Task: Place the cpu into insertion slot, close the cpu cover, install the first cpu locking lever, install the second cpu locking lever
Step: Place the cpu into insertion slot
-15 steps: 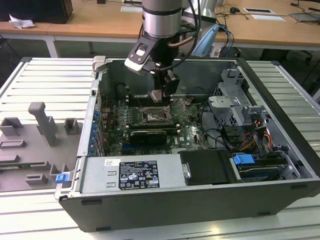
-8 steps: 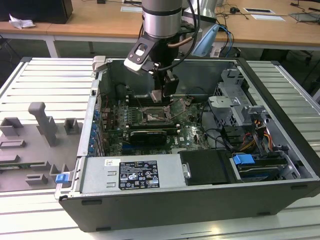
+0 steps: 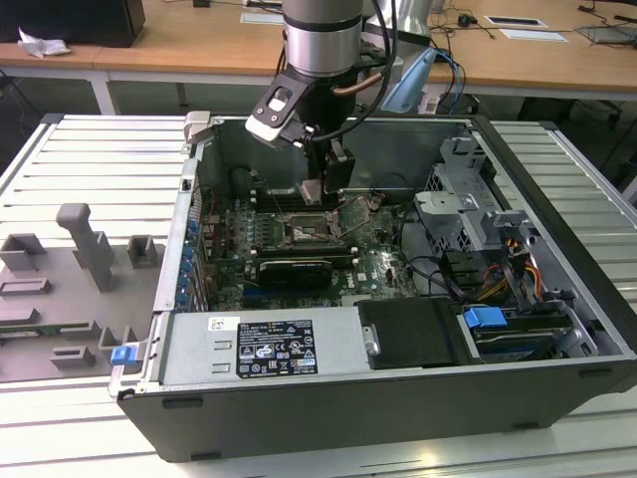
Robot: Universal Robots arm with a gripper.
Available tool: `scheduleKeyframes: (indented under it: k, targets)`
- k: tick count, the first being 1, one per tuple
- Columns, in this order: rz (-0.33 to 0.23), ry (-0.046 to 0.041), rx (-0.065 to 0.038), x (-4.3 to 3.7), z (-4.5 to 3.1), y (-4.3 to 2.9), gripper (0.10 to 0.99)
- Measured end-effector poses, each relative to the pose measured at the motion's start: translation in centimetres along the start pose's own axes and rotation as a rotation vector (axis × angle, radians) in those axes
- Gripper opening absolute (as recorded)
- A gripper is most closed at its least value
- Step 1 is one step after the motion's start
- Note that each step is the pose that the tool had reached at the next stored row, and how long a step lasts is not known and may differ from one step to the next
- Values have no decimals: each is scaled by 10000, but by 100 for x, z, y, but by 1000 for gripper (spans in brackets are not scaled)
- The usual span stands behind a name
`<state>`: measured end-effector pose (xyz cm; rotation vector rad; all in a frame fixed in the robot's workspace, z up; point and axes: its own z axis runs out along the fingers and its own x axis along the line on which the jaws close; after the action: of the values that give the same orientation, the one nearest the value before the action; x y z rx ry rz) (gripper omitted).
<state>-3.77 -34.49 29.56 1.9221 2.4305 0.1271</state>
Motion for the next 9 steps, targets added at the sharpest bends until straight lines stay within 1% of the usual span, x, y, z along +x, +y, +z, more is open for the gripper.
scheduleKeyframes:
  k: [9]
  targets:
    - [256,-23,-5,0,9,-2,533]
